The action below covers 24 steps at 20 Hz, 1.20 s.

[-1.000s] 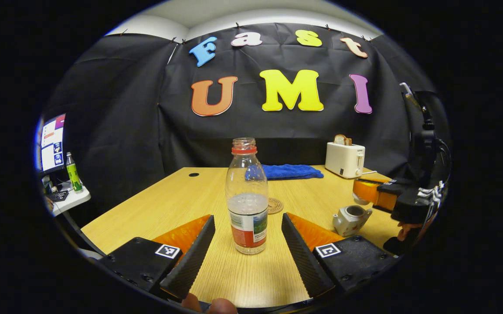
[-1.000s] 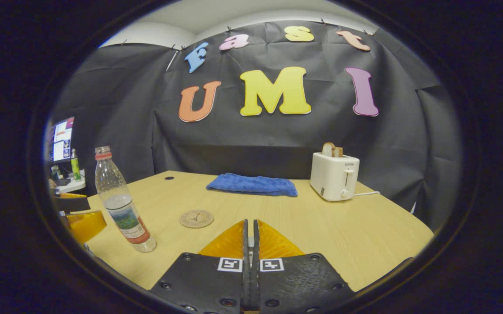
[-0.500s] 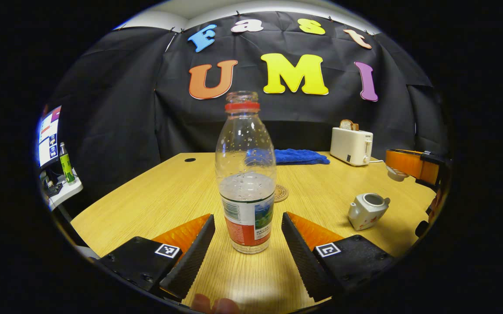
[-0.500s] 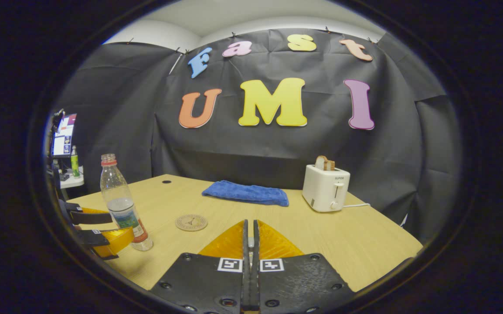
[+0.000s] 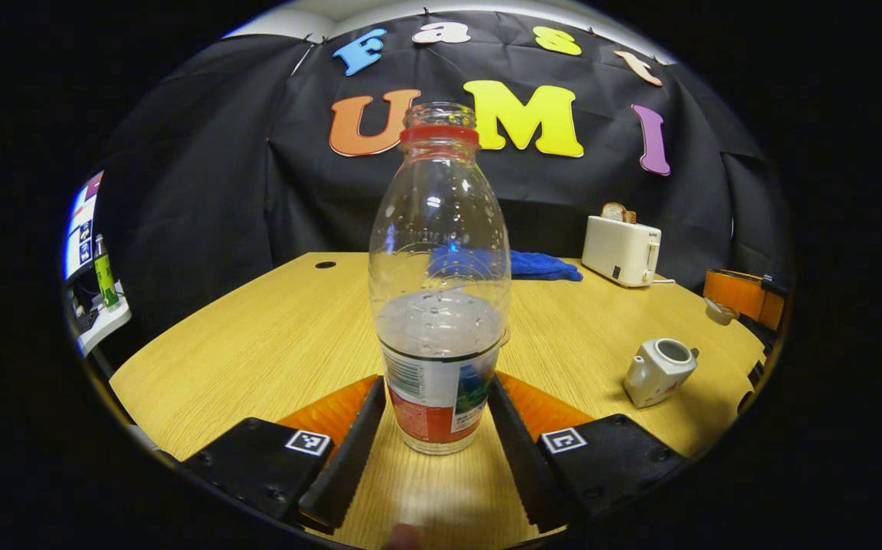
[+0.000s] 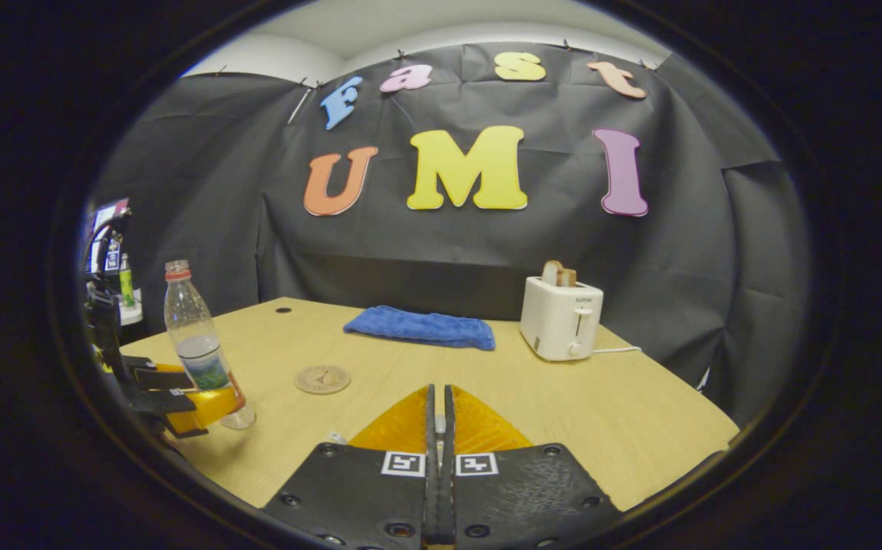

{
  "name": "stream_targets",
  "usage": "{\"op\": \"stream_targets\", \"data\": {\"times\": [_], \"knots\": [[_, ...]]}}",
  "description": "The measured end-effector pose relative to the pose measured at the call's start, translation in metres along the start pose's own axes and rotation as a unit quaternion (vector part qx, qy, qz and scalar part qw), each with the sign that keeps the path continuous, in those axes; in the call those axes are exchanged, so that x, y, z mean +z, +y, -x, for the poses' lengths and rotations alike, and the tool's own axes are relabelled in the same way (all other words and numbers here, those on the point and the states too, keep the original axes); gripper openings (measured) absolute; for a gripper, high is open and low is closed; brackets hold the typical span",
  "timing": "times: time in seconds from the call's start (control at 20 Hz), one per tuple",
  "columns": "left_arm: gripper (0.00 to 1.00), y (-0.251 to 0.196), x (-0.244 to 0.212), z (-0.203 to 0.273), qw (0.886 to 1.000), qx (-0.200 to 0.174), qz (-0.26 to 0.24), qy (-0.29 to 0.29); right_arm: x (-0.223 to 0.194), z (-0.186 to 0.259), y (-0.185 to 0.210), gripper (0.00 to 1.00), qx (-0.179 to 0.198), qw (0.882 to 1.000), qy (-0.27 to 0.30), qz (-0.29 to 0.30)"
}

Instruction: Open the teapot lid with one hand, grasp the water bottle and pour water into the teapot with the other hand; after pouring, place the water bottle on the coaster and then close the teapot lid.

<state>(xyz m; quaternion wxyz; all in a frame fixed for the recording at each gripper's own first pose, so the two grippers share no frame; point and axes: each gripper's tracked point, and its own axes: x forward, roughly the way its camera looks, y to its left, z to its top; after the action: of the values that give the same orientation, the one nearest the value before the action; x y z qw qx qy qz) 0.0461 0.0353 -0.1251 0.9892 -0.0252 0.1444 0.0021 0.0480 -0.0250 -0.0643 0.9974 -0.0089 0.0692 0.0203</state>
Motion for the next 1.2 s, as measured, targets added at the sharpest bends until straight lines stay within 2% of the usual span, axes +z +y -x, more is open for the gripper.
{"op": "stream_targets", "data": {"times": [0.1, 0.15, 0.25, 0.4, 0.55, 0.75, 0.95, 1.05, 1.1, 1.2], "knots": [[0.78, -0.002, -0.001, 0.0, 1.0, 0.001, -0.013, 0.006, 0.001, 0.001, -0.003, 0.0, 0.001, 1.0, 0.0, -0.004], [0.78, 0.0, 0.0, 0.0, 0.999, 0.012, -0.028, 0.012, 0.0, 0.002, -0.005, 0.0, 0.003, 1.0, 0.001, -0.007], [0.77, 0.004, 0.01, 0.003, 0.996, 0.031, -0.079, 0.007, 0.0, 0.002, -0.013, 0.0, 0.002, 1.0, 0.002, -0.016], [0.75, 0.006, 0.036, 0.011, 0.983, 0.06, -0.172, -0.016, 0.0, 0.006, -0.027, 0.0, -0.005, 1.0, 0.0, -0.029], [0.74, 0.003, 0.051, 0.011, 0.963, 0.077, -0.258, -0.019, 0.003, 0.01, -0.04, 0.0, -0.007, 0.999, -0.004, -0.032], [0.73, 0.001, 0.059, 0.006, 0.928, 0.087, -0.363, -0.013, 0.004, 0.016, -0.056, 0.0, -0.008, 0.999, -0.007, -0.038], [0.72, -0.001, 0.066, 0.004, 0.874, 0.094, -0.478, -0.006, 0.003, 0.022, -0.073, 0.0, -0.013, 0.999, -0.009, -0.037], [0.76, -0.007, 0.067, 0.004, 0.851, 0.093, -0.517, -0.007, 0.0, 0.025, -0.079, 0.0, -0.014, 0.999, -0.008, -0.04], [0.72, -0.011, 0.066, 0.004, 0.839, 0.092, -0.536, -0.006, -0.002, 0.027, -0.081, 0.0, -0.014, 0.999, -0.007, -0.04], [0.71, -0.018, 0.059, 0.002, 0.815, 0.083, -0.574, 0.002, -0.006, 0.028, -0.085, 0.0, -0.014, 0.999, -0.004, -0.039]]}}
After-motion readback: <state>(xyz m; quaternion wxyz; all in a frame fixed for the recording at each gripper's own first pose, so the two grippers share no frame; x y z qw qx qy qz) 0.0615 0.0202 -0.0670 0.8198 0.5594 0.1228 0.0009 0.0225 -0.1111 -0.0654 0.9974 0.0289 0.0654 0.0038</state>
